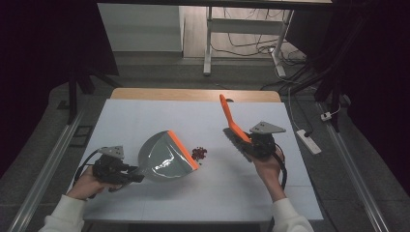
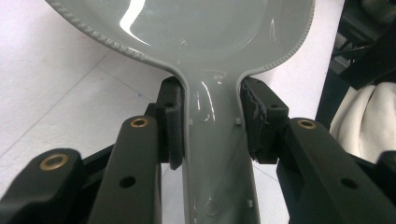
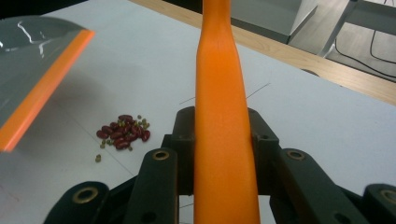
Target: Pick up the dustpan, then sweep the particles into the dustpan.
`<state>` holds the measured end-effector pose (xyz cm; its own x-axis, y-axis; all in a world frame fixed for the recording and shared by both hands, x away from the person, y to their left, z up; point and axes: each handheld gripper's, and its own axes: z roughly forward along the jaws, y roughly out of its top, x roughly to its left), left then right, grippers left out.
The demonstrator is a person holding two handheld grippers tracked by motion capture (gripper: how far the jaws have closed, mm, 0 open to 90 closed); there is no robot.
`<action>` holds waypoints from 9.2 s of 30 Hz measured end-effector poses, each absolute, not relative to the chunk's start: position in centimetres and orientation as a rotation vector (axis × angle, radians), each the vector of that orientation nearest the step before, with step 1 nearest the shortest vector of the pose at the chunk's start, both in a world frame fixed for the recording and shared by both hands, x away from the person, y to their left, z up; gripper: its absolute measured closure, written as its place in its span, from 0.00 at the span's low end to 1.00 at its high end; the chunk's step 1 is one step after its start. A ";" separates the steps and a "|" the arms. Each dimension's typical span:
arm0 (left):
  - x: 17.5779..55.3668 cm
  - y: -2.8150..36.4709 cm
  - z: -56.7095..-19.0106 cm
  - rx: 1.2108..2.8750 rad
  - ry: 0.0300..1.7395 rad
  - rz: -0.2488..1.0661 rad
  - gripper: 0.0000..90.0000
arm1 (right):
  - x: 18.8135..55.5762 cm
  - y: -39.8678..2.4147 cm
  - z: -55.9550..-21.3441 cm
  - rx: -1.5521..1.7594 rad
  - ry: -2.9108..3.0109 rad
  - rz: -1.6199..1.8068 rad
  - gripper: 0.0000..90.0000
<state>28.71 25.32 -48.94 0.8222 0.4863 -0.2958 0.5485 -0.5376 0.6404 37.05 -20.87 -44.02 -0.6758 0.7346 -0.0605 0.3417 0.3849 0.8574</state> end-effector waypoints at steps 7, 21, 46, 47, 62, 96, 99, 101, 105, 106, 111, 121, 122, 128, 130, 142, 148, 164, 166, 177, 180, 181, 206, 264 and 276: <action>28.7 25.0 -49.1 2.274 0.759 -0.105 0.69 | 38.0 -19.8 -44.1 0.910 2.229 1.223 0.78; 28.3 25.1 -48.8 2.304 0.792 -0.106 0.69 | 39.3 -18.0 -44.3 0.883 2.256 1.233 0.78; 28.7 24.9 -49.3 2.340 0.841 -0.125 0.69 | 40.4 -16.3 -45.8 0.872 2.310 1.185 0.78; 28.8 24.8 -49.4 2.344 0.846 -0.125 0.69 | 40.4 -16.3 -45.8 0.872 2.310 1.185 0.78; 28.8 23.4 -49.9 2.394 0.818 -0.138 0.69 | 41.1 -14.6 -47.6 0.852 2.360 1.084 0.78; 29.4 22.6 -50.5 2.383 0.868 -0.203 0.69 | 40.7 -11.4 -49.7 0.782 2.448 1.002 0.78; 29.5 22.5 -50.6 2.383 0.866 -0.211 0.69 | 40.6 -11.2 -49.7 0.778 2.451 1.001 0.78; 29.5 22.5 -50.6 2.382 0.868 -0.215 0.69 | 40.4 -11.1 -49.7 0.773 2.453 0.999 0.78; 29.5 22.5 -50.7 2.376 0.873 -0.220 0.69 | 40.2 -10.8 -49.7 0.769 2.462 1.007 0.78; 29.5 22.5 -50.7 2.376 0.873 -0.220 0.69 | 40.1 -10.6 -49.7 0.761 2.465 1.011 0.78; 29.6 22.5 -50.7 2.375 0.873 -0.222 0.69 | 39.7 -10.1 -49.8 0.750 2.482 1.037 0.78; 29.6 22.4 -50.8 2.377 0.872 -0.226 0.70 | 38.6 -8.2 -49.9 0.695 2.504 1.052 0.78; 29.6 22.4 -50.8 2.376 0.873 -0.226 0.69 | 38.5 -8.1 -49.9 0.689 2.509 1.059 0.78; 29.6 22.3 -50.8 2.379 0.871 -0.226 0.69 | 38.0 -7.1 -50.0 0.663 2.530 1.078 0.78; 29.6 22.3 -50.8 2.378 0.871 -0.225 0.69 | 37.8 -6.9 -50.1 0.659 2.525 1.080 0.78; 29.6 22.4 -50.9 2.378 0.872 -0.225 0.69 | 36.3 -5.2 -49.5 0.583 2.563 1.197 0.78; 29.7 22.4 -51.0 2.383 0.867 -0.224 0.69 | 37.0 -7.2 -48.1 0.658 2.467 1.232 0.78; 29.7 22.5 -51.1 2.381 0.875 -0.230 0.70 | 38.7 -10.1 -48.8 0.808 2.429 1.128 0.78; 29.7 22.4 -51.2 2.386 0.879 -0.230 0.69 | 38.7 -9.7 -49.4 0.793 2.454 1.099 0.78; 29.7 22.4 -51.1 2.382 0.877 -0.226 0.70 | 37.8 -8.5 -49.9 0.760 2.484 1.057 0.78; 29.7 22.4 -51.1 2.382 0.876 -0.225 0.69 | 37.3 -8.0 -50.0 0.751 2.509 1.081 0.78; 29.7 22.4 -51.1 2.382 0.876 -0.225 0.69 | 37.3 -8.0 -50.0 0.751 2.509 1.081 0.78; 29.6 22.4 -51.0 2.383 0.872 -0.219 0.69 | 36.4 -8.8 -48.1 0.755 2.445 1.178 0.78; 29.6 22.4 -51.2 2.388 0.873 -0.211 0.69 | 35.8 -11.8 -48.0 0.883 2.367 1.253 0.78; 29.6 22.4 -51.2 2.389 0.874 -0.211 0.69 | 36.2 -10.6 -50.2 0.887 2.449 1.173 0.78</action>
